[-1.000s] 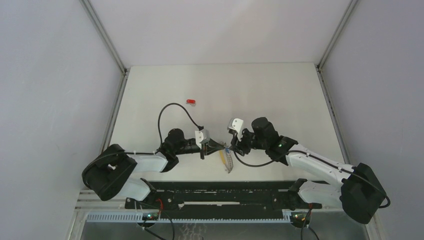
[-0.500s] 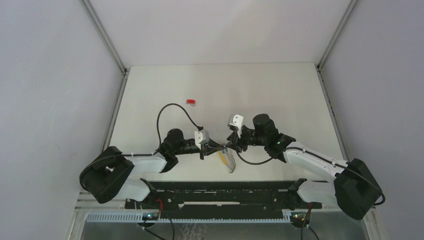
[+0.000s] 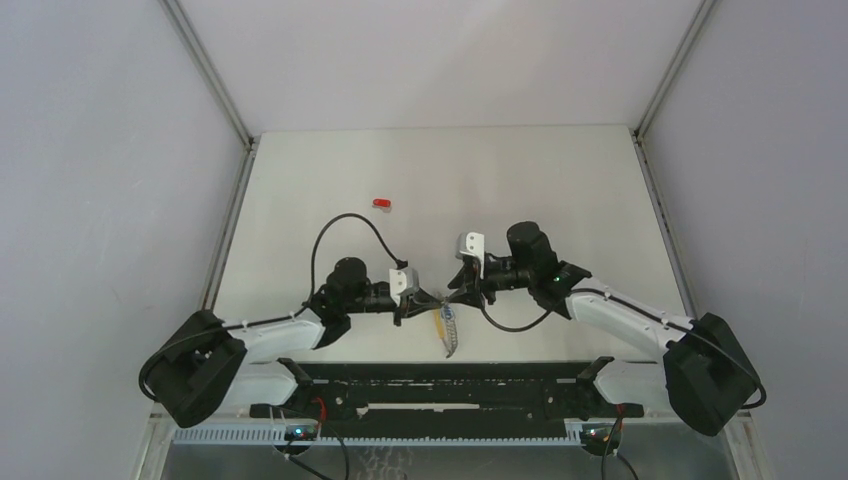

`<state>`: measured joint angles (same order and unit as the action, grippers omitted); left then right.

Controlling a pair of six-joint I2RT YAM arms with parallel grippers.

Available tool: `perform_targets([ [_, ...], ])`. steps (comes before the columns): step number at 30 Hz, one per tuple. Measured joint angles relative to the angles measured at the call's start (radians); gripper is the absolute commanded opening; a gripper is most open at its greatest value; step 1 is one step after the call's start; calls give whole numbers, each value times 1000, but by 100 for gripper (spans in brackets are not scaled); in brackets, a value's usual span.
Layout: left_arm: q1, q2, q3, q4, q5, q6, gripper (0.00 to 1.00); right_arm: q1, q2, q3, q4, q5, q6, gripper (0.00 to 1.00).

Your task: Put the keys on the keyring

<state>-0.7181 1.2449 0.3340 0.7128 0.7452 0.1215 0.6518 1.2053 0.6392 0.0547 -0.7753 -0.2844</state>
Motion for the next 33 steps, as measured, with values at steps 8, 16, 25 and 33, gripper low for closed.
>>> perform_targets([
  [8, 0, -31, 23, -115, 9, 54, 0, 16, -2, 2, -102, -43, -146, 36],
  [16, 0, -64, 23, -152, 26, 74, 0, 59, -11, 2, -110, -8, -217, 30],
  [25, 0, -65, 23, -155, 37, 74, 0, 71, 16, 2, -98, 14, -234, 21],
  [33, 0, -72, 23, -155, 41, 74, 0, 72, 31, 2, -97, 18, -235, 16],
])
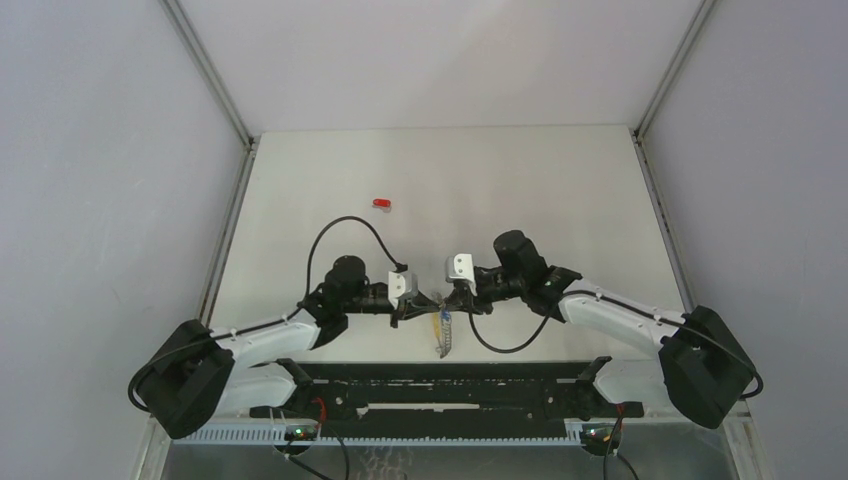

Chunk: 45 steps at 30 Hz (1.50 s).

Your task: Put the keys on the keyring

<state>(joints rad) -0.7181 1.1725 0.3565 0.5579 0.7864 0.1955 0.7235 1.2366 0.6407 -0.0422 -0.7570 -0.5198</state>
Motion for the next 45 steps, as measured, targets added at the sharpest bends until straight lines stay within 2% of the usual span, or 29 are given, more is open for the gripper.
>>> perform_targets([
  [9, 0, -4, 0, 0, 3, 0, 0, -4, 3, 0, -1, -14, 1, 0],
  [18, 0, -29, 0, 1, 3, 0, 0, -94, 3, 0, 12, -118, 62, 0],
  [23, -3, -30, 0, 1, -3, 6, 0, -137, 61, 49, -22, -173, 157, 5],
  [31, -9, -32, 0, 0, -24, 19, 0, -154, 134, 157, -86, -130, 274, 26],
  [35, -10, -36, 0, -11, -36, 34, 0, -145, 78, 131, -77, -76, 285, 31],
  [41, -11, -42, 0, -29, -51, 43, 0, -65, -126, -4, 1, -52, 206, 34],
  [45, -11, -46, 0, -30, -51, 44, 0, -2, -142, -36, 32, -21, 134, 34],
])
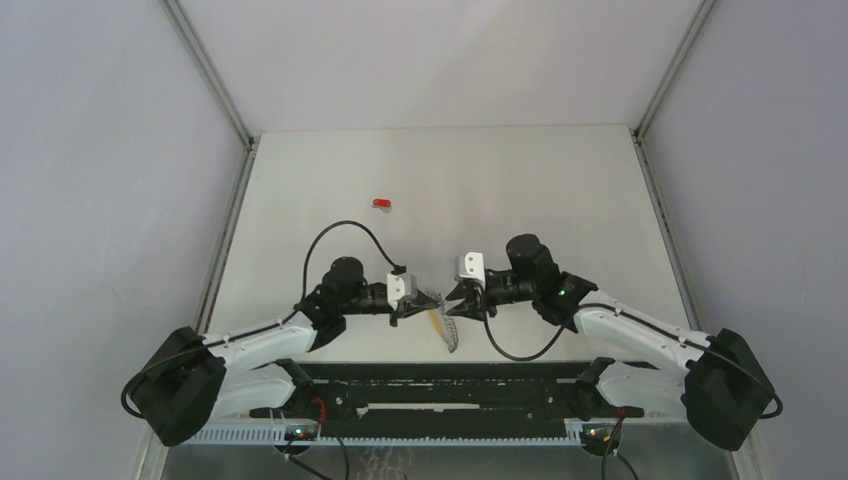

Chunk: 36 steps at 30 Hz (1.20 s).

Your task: Put the keys on the keyring

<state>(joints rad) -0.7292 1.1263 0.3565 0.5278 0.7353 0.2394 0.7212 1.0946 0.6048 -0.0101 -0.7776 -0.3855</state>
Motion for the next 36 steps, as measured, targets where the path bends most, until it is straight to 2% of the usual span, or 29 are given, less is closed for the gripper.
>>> perform_targets([
  [12, 0, -16, -1, 89, 1, -27, 0, 13, 66, -2, 60, 36, -69, 26],
  [24, 0, -16, 0, 90, 1, -37, 0, 13, 65, -2, 80, 37, -73, 15],
  [32, 0, -16, 0, 88, 0, -37, 0, 14, 58, -2, 77, 41, -77, 0],
  [34, 0, -16, 0, 89, 0, -37, 7, 16, 53, -2, 72, 45, -82, 0],
  [36, -1, -19, 0, 89, -2, -37, 23, 20, 45, -2, 66, 53, -87, 0],
])
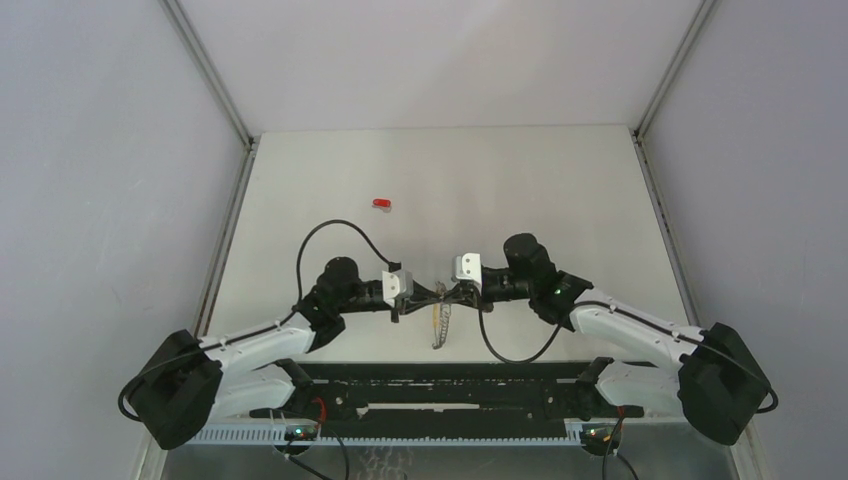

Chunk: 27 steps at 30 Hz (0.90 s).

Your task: Put the keys on the keyring

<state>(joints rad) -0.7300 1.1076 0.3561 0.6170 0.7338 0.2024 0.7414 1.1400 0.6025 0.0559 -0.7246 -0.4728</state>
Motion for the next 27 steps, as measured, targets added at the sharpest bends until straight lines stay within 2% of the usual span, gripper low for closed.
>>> perform_targets([
  [2, 0, -11, 0, -1, -7, -1, 35, 0, -6, 0, -4, 5, -4, 0],
  [5, 7, -42, 0, -3, -23, -8, 46, 0, -25, -2, -13, 15, -11, 0],
  [8, 32, -90, 0, -12, -39, -12, 53, -2, -56, -6, -18, 26, -14, 0],
  [15, 153, -145, 0, -17, -185, -64, 59, -16, -130, -6, -18, 38, -13, 0],
  [21, 254, -30, 59, -57, -310, -155, 61, -20, -170, -6, -21, 50, -2, 0],
  [27, 312, 139, 274, -190, -494, -218, 62, -20, -214, -6, -24, 71, 17, 0],
])
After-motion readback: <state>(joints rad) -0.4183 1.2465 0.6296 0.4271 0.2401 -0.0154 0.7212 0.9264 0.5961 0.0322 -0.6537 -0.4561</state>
